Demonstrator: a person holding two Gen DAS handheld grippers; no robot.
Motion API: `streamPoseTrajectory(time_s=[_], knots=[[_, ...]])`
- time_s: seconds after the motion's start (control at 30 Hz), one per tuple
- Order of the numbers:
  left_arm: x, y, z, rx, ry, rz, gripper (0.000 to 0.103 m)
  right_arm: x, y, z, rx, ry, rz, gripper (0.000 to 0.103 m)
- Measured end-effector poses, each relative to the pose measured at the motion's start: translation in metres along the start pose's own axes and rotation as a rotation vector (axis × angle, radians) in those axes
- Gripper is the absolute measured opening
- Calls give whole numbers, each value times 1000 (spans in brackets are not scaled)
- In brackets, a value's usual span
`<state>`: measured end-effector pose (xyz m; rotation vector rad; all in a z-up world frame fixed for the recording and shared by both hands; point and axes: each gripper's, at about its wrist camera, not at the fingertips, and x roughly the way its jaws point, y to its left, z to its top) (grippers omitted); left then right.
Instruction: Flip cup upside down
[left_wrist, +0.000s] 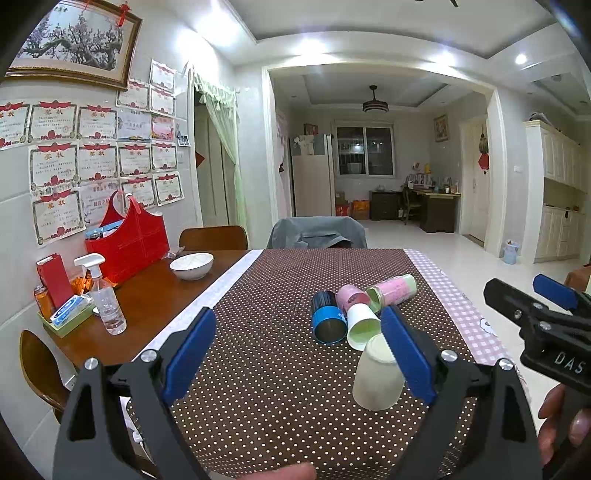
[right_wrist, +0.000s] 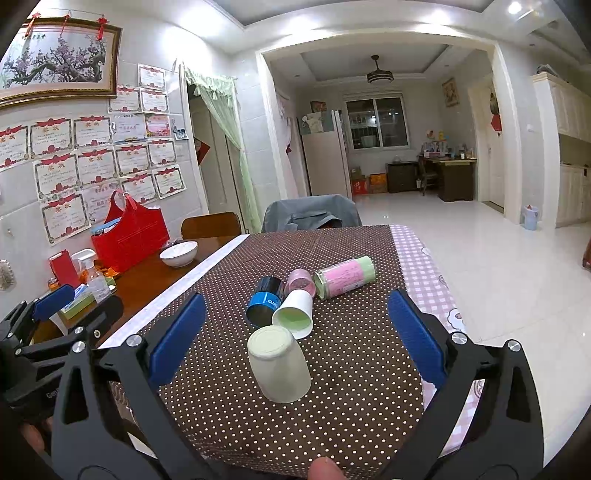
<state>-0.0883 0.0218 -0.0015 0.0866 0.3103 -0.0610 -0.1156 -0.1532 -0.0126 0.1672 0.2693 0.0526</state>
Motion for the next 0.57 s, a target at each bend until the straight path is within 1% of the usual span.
streamPoseTrajectory(time_s=[0.27,0.43,0.57], knots=[[-2,0,0,8,-16,-5,89,2,1,-1,4,8,8,97],[1,1,0,5,-2,13,89,2,1,-1,3,6,9,97],[1,3,1,3,-1,13,89,3,3,-2,2,6,11,97]])
